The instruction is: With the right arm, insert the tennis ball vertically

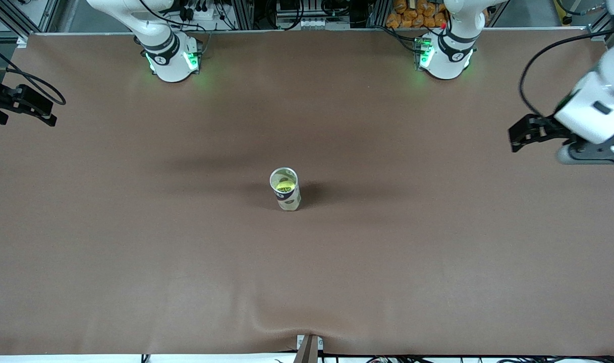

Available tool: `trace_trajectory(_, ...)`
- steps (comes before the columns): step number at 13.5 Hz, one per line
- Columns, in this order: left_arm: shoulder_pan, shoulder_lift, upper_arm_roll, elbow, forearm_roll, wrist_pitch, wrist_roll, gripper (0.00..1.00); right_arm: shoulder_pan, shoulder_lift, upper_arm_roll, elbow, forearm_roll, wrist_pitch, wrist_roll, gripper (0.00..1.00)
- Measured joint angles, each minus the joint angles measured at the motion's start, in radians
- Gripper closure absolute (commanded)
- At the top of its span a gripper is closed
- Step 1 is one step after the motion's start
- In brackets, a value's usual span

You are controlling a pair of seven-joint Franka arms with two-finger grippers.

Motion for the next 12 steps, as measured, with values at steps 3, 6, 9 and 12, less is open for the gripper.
trace_trajectory(3, -0.186, -0.018, 0.270, -0.001, -0.046, 0.009, 0.060, 0.00, 0.000, 0.000, 0.000, 0.000, 0.000, -0.001, 0.000, 0.00)
trace_trajectory(6, -0.319, -0.019, 0.422, -0.009, -0.088, 0.010, 0.062, 0.00, 0.000, 0.000, 0.000, 0.000, 0.000, -0.004, 0.000, 0.00)
trace_trajectory(9, -0.394, -0.056, 0.531, -0.078, -0.175, 0.064, 0.062, 0.00, 0.000, 0.000, 0.000, 0.000, 0.000, -0.006, 0.000, 0.00)
trace_trajectory(12, -0.410, -0.155, 0.567, -0.218, -0.217, 0.130, 0.063, 0.00, 0.000, 0.000, 0.000, 0.000, 0.000, -0.006, 0.000, 0.00)
